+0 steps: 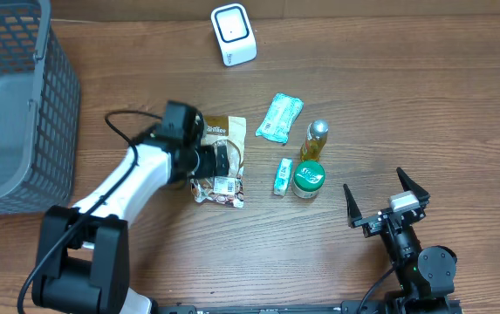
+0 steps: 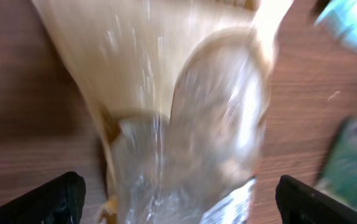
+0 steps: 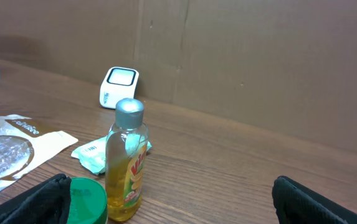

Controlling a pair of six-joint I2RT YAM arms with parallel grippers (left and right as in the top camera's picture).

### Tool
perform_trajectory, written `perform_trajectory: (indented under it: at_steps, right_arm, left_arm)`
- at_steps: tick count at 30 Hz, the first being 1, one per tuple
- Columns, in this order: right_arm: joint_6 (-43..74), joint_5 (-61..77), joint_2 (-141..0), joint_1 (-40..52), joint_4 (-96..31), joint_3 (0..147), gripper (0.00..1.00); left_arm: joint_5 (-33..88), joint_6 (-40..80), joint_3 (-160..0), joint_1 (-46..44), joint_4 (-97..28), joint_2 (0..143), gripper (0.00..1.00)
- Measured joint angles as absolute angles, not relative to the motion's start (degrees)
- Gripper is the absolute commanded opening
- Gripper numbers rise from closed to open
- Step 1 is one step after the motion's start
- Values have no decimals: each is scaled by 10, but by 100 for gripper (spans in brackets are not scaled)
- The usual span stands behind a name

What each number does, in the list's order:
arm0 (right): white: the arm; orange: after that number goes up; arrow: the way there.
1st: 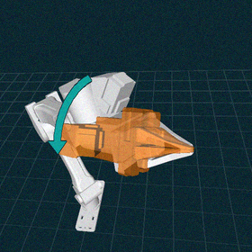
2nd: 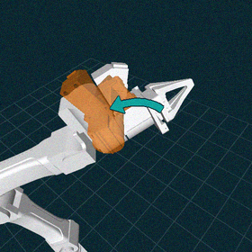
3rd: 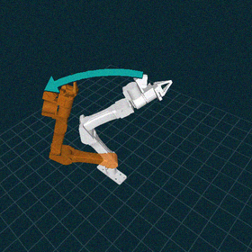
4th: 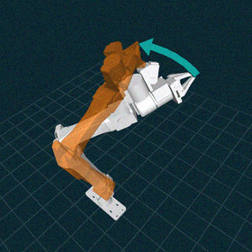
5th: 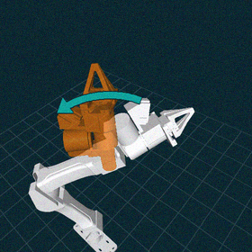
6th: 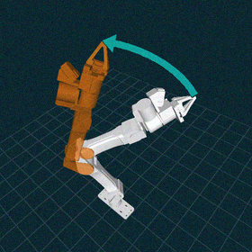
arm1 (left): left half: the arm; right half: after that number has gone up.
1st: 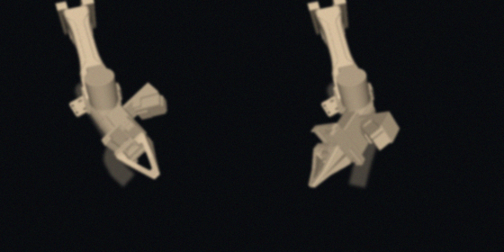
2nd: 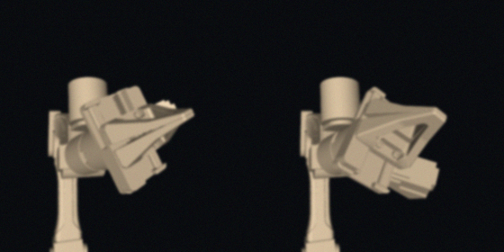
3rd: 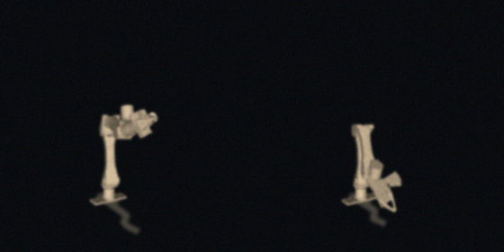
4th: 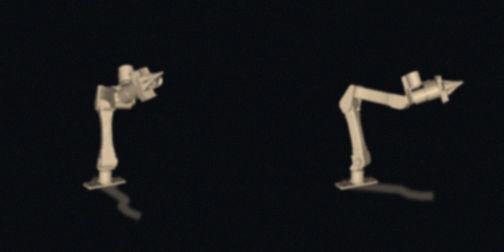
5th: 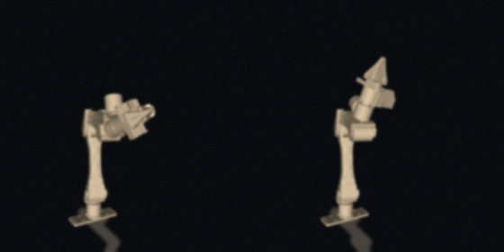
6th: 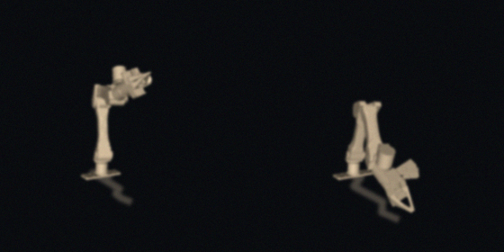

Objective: Scan the item barcode

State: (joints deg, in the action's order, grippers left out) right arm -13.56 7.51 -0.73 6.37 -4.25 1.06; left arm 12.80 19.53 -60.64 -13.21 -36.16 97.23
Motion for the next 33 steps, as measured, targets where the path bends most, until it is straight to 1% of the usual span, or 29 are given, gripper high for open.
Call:
perform_trajectory:
  at_steps: [8,13,18,33]
  right_arm:
    - [-136,75,-7,64,-43,11,100]
    - [-135,75,-7,64,-43,11,100]
    - [-135,75,-7,64,-42,11,100]
    - [-136,75,-7,64,-43,11,100]
  left_arm:
    - [130,163,-818,-78,-474,948,100]
    - [121,140,-914,-50,-503,936,99]
    - [100,132,-932,-29,-509,933,100]
    - [91,131,-932,-28,-511,934,100]
